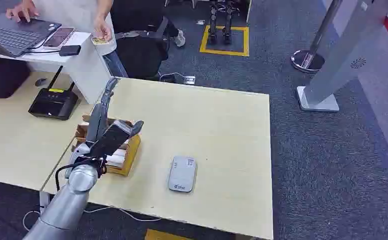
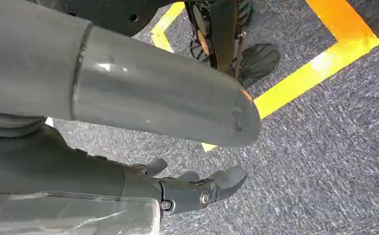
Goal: Pass the card to the sensor for recognition and then transmit it.
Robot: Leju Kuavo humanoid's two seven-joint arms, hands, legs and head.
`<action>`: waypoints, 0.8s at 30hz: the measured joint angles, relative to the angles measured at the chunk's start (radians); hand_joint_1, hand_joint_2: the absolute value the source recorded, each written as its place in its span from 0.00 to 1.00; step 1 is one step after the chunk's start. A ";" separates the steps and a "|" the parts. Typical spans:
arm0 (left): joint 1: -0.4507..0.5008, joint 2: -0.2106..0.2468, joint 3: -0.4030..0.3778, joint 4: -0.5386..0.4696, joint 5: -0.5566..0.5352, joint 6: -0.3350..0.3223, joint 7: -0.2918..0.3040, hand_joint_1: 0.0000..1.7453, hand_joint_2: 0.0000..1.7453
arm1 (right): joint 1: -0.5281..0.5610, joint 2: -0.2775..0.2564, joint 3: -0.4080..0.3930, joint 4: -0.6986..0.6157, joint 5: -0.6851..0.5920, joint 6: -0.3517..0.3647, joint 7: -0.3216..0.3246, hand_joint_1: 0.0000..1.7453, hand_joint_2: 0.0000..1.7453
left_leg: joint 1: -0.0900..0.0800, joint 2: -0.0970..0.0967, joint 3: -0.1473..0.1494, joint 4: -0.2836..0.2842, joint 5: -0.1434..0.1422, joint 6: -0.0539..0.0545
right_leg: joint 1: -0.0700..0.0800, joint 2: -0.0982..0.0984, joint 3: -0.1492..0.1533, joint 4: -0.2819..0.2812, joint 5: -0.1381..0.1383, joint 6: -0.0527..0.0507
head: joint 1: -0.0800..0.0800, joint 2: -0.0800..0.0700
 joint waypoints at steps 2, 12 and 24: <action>-0.013 0.018 0.000 0.000 -0.138 0.032 0.048 0.00 1.00 | 0.000 0.000 0.000 0.000 0.011 0.002 0.001 0.00 0.00 | 0.000 0.000 0.000 0.000 0.000 0.000 | 0.000 0.000 0.000 0.000 0.000 0.000 | 0.000 0.000; -0.153 0.125 -0.005 0.033 -0.648 -0.021 0.269 0.00 1.00 | -0.001 0.000 -0.004 0.000 0.046 0.016 0.007 0.00 0.00 | 0.000 0.000 0.000 0.000 0.001 -0.001 | 0.000 0.000 0.000 0.000 0.000 0.000 | 0.000 0.000; -0.361 0.182 -0.112 0.161 -0.901 -0.113 0.352 0.00 1.00 | -0.004 0.000 -0.018 0.000 0.069 0.032 0.003 0.00 0.00 | 0.000 0.000 0.000 0.000 0.001 -0.001 | 0.000 0.000 0.000 0.000 0.000 0.000 | 0.000 0.000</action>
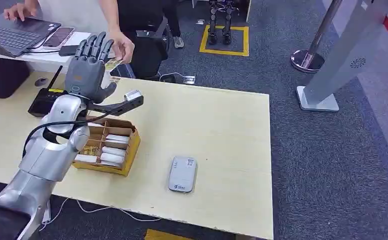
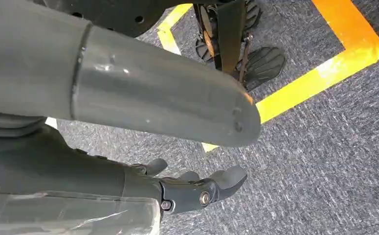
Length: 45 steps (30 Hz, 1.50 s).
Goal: Pass the card to the sensor for recognition and then transmit it.
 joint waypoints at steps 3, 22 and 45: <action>-0.021 0.000 -0.022 0.024 -0.012 -0.003 0.000 0.00 1.00 | -0.001 0.000 -0.001 0.000 0.000 0.001 -0.001 0.00 0.00 | 0.000 0.000 0.000 0.000 0.000 0.000 | 0.000 0.000 0.000 0.000 0.000 0.000 | 0.000 0.000; -0.020 -0.002 -0.077 0.066 -0.011 0.005 0.017 0.00 1.00 | -0.001 0.000 -0.005 0.000 0.007 0.009 0.001 0.00 0.00 | 0.000 0.001 0.000 0.000 0.000 0.000 | 0.000 0.001 0.000 0.000 0.000 0.000 | 0.000 0.000; 0.010 -0.002 -0.087 0.066 0.076 0.010 -0.012 1.00 1.00 | -0.001 0.000 -0.006 0.001 0.030 0.009 0.007 0.00 0.00 | 0.000 0.001 0.000 0.000 0.000 0.000 | 0.000 0.001 0.000 0.000 0.000 0.000 | 0.000 0.000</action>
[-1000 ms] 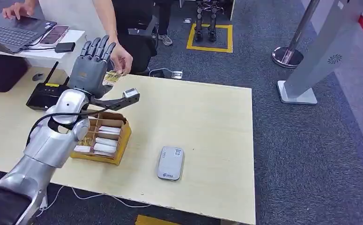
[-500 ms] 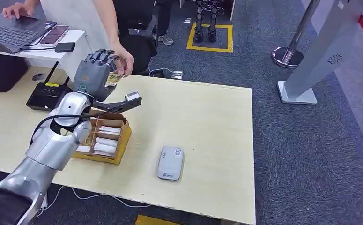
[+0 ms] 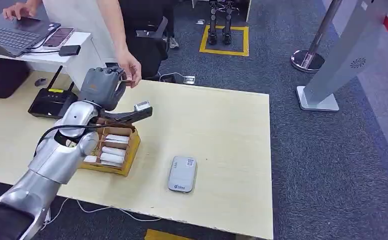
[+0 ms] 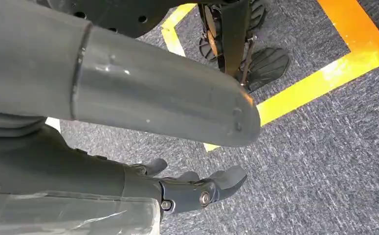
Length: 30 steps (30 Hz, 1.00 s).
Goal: Pass the card to the sensor for recognition and then transmit it.
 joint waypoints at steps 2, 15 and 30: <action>0.003 0.000 0.000 0.000 0.000 0.001 -0.001 1.00 1.00 | 0.000 0.000 0.000 0.000 0.004 0.000 0.000 0.00 0.00 | 0.000 0.000 0.000 0.000 0.000 0.000 | 0.000 0.000 0.000 0.000 0.000 0.000 | 0.000 0.000; 0.025 -0.014 -0.007 0.000 -0.001 0.018 -0.010 1.00 1.00 | -0.001 0.000 0.000 0.002 0.016 0.002 0.001 0.00 0.00 | 0.000 0.000 0.000 0.000 0.000 0.000 | 0.000 0.000 0.000 0.000 0.000 0.000 | 0.000 0.000; 0.137 -0.105 -0.086 0.003 -0.002 0.072 -0.031 1.00 1.00 | -0.003 0.000 0.000 0.002 0.037 0.012 0.000 0.00 0.00 | 0.000 0.000 0.000 0.000 0.000 0.000 | 0.000 0.000 0.000 0.000 0.000 0.000 | 0.000 0.000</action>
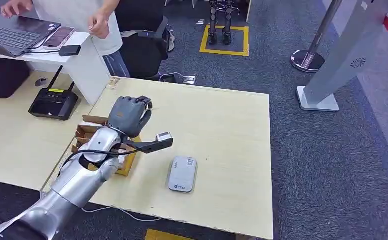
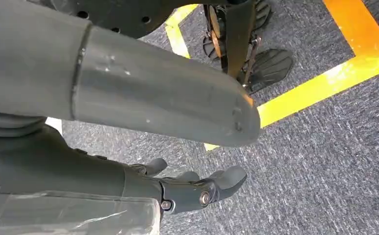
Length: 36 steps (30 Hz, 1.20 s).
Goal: Pass the card to the sensor for recognition and then transmit it.
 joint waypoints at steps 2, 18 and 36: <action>0.015 -0.014 -0.015 0.002 -0.002 0.002 -0.003 1.00 1.00 | 0.000 0.000 0.000 0.000 0.002 0.000 0.000 0.00 0.00 | 0.000 0.000 0.000 0.000 0.000 0.000 | 0.000 0.000 0.000 0.000 0.000 0.000 | 0.000 0.000; 0.085 -0.088 -0.063 0.026 0.009 0.040 -0.021 1.00 1.00 | -0.001 0.000 0.000 0.000 0.014 0.002 0.000 0.00 0.00 | 0.000 0.000 0.000 0.000 0.000 0.000 | 0.000 0.000 0.000 0.000 0.000 0.000 | 0.000 0.000; 0.148 -0.193 -0.130 0.137 0.044 0.063 -0.033 1.00 1.00 | -0.006 0.000 0.000 0.000 0.024 0.003 -0.008 0.00 0.00 | 0.000 0.000 0.000 0.000 0.000 0.000 | 0.000 0.000 0.000 0.000 0.000 0.000 | 0.000 0.000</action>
